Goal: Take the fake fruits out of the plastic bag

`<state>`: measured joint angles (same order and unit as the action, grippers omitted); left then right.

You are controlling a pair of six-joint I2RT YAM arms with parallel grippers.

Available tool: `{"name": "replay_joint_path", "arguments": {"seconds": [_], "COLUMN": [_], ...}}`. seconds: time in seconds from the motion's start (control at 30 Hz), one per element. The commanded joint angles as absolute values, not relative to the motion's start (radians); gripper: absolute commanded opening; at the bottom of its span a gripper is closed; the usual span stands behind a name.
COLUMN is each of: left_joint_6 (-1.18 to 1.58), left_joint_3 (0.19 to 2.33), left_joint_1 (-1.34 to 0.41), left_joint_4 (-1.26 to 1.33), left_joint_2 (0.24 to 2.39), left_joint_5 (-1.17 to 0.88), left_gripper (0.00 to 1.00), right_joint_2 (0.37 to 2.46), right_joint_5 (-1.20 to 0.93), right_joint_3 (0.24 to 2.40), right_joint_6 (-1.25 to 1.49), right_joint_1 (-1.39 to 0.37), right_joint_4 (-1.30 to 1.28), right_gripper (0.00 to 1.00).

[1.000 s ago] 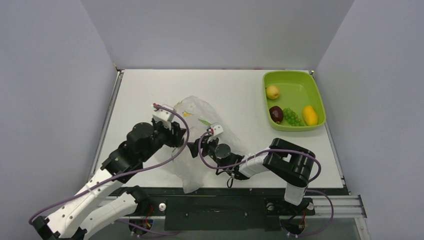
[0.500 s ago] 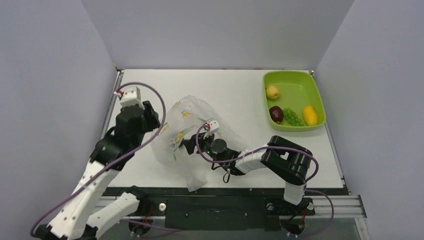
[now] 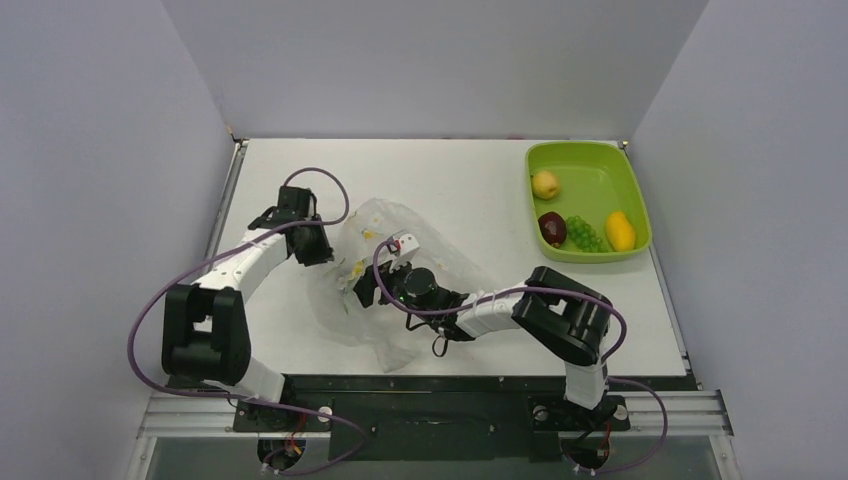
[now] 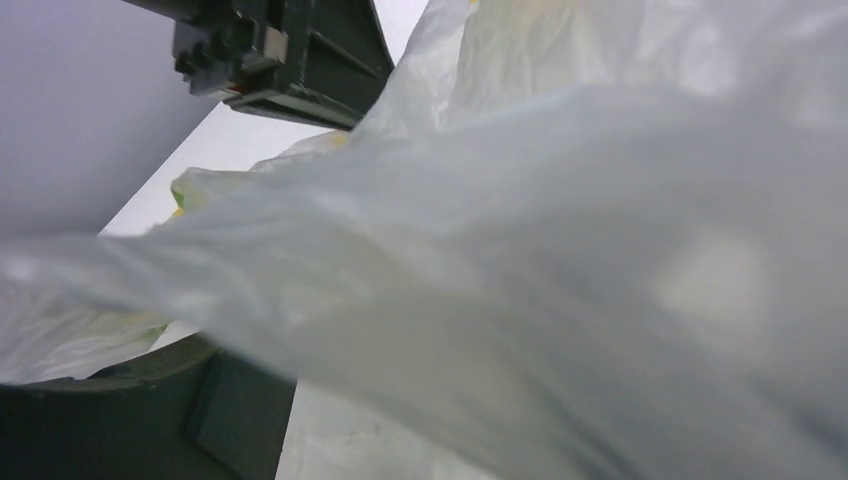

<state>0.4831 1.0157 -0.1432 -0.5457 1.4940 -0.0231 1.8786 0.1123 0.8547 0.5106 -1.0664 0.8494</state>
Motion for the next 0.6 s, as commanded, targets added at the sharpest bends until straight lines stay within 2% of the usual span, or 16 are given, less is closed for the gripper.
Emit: {"name": "replay_joint_path", "arguments": {"seconds": [0.0, 0.47, 0.57], "left_joint_6": [0.451, 0.415, 0.406], "left_joint_3": [1.002, 0.978, 0.986], "left_joint_1": [-0.148, -0.196, -0.212], "left_joint_4": [-0.456, -0.444, -0.452], "left_joint_2": [1.538, 1.656, 1.668], "left_joint_5": [-0.06, -0.115, -0.112], "left_gripper": [0.2, 0.18, 0.17], "right_joint_2": [1.907, 2.021, 2.046], "right_joint_5": [0.071, 0.064, 0.121], "right_joint_3": [0.915, 1.04, 1.055], "right_joint_6": [0.518, 0.52, 0.519], "right_joint_1": [-1.064, -1.067, -1.069], "right_joint_4": [0.822, 0.726, 0.697], "right_gripper": [0.7, 0.7, 0.7]}}
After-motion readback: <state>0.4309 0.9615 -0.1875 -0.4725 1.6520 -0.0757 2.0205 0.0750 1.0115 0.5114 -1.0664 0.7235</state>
